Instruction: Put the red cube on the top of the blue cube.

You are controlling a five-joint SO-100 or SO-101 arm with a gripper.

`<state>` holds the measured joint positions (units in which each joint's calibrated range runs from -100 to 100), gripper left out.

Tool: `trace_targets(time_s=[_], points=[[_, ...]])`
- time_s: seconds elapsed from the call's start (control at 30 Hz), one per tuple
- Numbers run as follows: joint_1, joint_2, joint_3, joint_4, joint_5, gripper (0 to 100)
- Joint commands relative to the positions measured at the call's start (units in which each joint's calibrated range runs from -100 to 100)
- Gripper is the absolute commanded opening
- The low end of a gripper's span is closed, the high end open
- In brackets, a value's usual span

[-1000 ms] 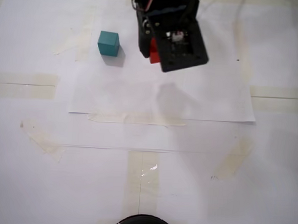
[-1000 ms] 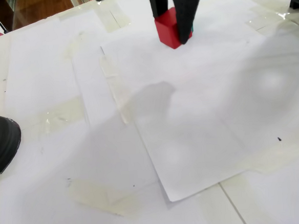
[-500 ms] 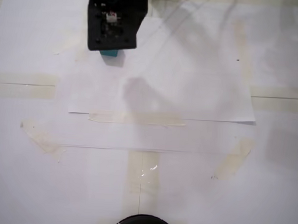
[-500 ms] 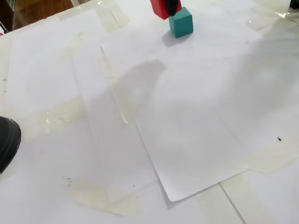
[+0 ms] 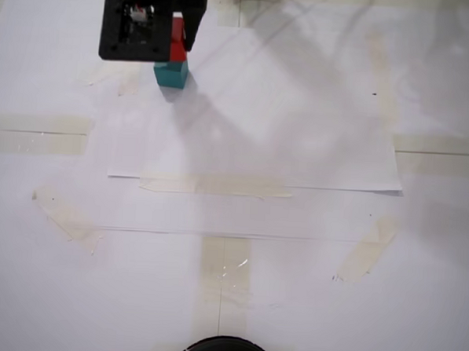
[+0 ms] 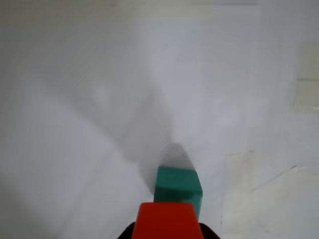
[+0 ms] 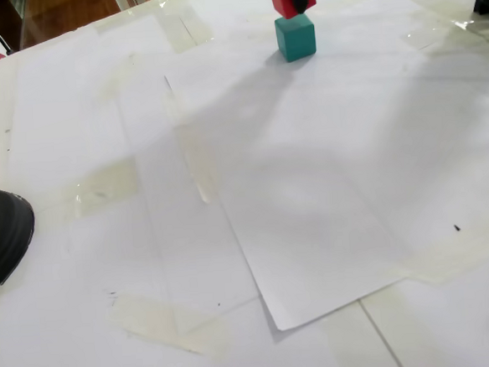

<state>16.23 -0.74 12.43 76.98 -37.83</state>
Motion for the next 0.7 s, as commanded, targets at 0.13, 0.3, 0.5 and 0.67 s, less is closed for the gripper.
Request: trace_targets(time_s=[0.13, 0.3, 0.5, 0.67], points=[[0.0, -5.1, 3.1, -4.8, -0.8, 11], [0.4, -4.9, 3.7, -5.7, -0.5, 11], [1.5, -5.3, 5.6, -6.9, -0.2, 11], [2.1, -5.4, 6.6, -7.6, 0.0, 11]])
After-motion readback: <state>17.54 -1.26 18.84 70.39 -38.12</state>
